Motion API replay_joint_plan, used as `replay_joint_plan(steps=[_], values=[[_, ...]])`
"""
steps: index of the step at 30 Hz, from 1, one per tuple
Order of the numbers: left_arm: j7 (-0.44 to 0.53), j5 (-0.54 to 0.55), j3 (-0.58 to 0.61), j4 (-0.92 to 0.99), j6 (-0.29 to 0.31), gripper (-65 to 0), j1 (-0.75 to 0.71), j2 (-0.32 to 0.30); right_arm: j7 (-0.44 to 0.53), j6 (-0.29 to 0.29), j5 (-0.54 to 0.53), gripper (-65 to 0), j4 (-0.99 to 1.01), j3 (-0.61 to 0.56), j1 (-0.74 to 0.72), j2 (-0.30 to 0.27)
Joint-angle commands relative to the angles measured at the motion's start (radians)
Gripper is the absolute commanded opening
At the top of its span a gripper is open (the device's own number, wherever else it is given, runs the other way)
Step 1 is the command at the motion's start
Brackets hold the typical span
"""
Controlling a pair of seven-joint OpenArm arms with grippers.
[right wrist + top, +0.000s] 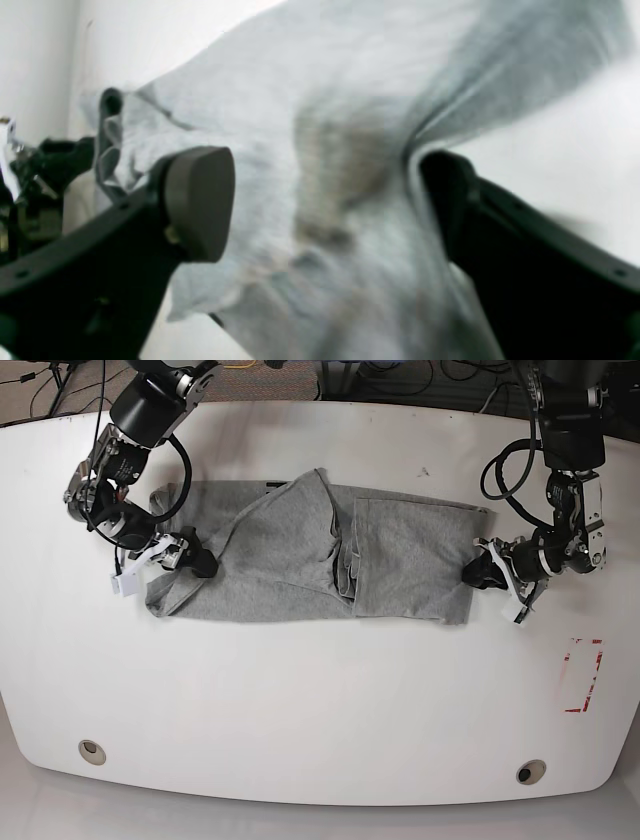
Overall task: Layout the t-shirt on the table in an organized manner, then fold the t-shirt properly
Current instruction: 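Pinch the strip end with the right gripper and lift it, then fold the held end with the right gripper over onto the stack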
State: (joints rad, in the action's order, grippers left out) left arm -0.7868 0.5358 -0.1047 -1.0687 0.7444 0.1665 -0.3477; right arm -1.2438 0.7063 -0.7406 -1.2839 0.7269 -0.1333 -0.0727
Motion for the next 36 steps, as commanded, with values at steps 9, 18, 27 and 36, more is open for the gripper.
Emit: replay_joint_plan(steps=[9, 18, 27, 36], values=[[-0.104, -0.128, 0.004, 0.009, -0.046, -58.9, -0.014, -0.014, 0.031, -0.008, 0.029, -45.3, -0.009, -0.089, -0.002, 0.023], [-0.104, -0.13, 0.007, 0.009, -0.046, -58.9, -0.029, -0.012, 0.031, -0.008, 0.028, -65.0, -0.096, -0.097, -0.001, -0.034], [-0.104, -0.13, 0.044, 0.009, -0.046, -58.9, -0.034, -0.012, -0.053, -0.008, 0.026, -65.0, -0.405, -0.171, 0.025, -0.042], [-0.104, -0.128, 0.082, 0.009, -0.046, -58.9, -0.032, 0.014, -0.05, -0.012, 0.028, -65.0, -0.543, -0.353, 0.033, -0.034]])
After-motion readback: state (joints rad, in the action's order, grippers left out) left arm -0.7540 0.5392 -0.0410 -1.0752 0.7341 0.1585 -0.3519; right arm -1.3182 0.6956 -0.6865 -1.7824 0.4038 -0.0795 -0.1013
